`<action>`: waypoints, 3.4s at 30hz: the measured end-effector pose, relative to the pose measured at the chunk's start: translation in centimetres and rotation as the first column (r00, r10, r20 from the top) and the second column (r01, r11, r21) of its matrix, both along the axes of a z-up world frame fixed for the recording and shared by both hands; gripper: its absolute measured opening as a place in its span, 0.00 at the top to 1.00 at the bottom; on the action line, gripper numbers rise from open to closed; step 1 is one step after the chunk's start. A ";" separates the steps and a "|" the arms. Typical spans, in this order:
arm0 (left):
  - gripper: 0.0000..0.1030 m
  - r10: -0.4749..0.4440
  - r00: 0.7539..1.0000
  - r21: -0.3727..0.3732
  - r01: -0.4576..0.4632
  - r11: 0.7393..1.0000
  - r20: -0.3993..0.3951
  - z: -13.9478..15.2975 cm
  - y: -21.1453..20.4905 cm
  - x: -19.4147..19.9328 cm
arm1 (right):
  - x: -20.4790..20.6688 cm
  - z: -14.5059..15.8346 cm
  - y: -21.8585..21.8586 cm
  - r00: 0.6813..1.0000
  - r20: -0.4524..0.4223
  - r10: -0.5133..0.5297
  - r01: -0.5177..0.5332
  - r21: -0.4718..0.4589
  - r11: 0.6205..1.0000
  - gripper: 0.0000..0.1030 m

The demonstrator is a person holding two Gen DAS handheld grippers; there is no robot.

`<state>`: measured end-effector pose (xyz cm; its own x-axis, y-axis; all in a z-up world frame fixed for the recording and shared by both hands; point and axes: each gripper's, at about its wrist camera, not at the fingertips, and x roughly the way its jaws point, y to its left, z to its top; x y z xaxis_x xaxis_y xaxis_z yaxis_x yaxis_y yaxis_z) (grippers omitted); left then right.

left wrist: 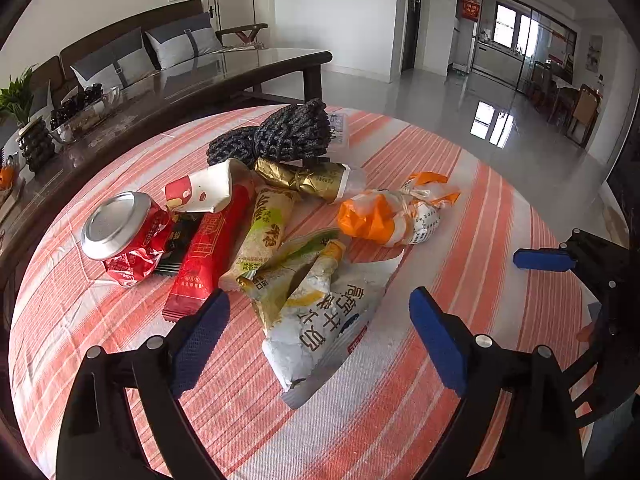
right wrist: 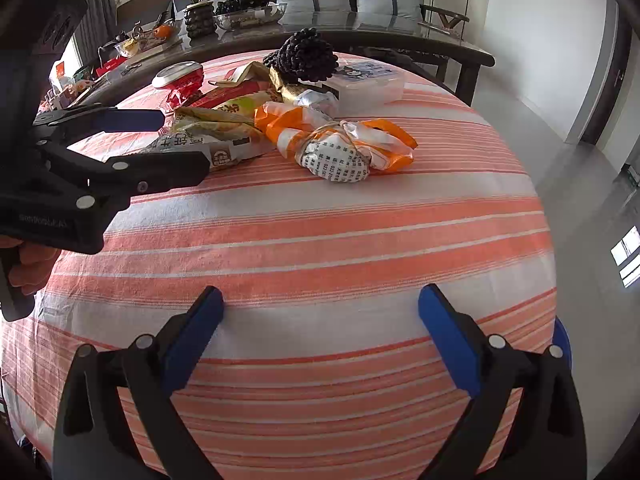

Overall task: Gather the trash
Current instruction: 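Return both tools to the table and grasp the white snack wrapper with the left gripper, then grasp the orange-and-white bag with the right gripper while the left gripper holds the wrapper, then carry both items to the blue wastebasket and open both grippers over it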

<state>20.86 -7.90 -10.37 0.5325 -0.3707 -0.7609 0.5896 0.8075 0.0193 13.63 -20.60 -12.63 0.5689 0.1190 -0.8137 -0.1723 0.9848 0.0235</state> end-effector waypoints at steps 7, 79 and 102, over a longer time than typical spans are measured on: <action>0.44 0.007 1.000 0.024 -0.007 1.000 0.022 -0.5 -0.2 -0.3 | 0.0 0.0 0.0 1.000 0.000 0.000 0.000 0.000 1.000 0.08; 0.05 -0.026 0.995 -0.011 0.025 1.000 -0.097 -0.8 8.2 -2.8 | 9.0 3.6 0.0 0.947 -0.161 0.277 -0.264 0.097 0.960 0.07; 0.69 -0.018 0.993 -0.134 0.002 0.991 -0.120 2.7 4.0 -5.3 | 5.0 6.2 -2.8 0.970 -0.158 0.185 -0.160 0.157 0.975 0.58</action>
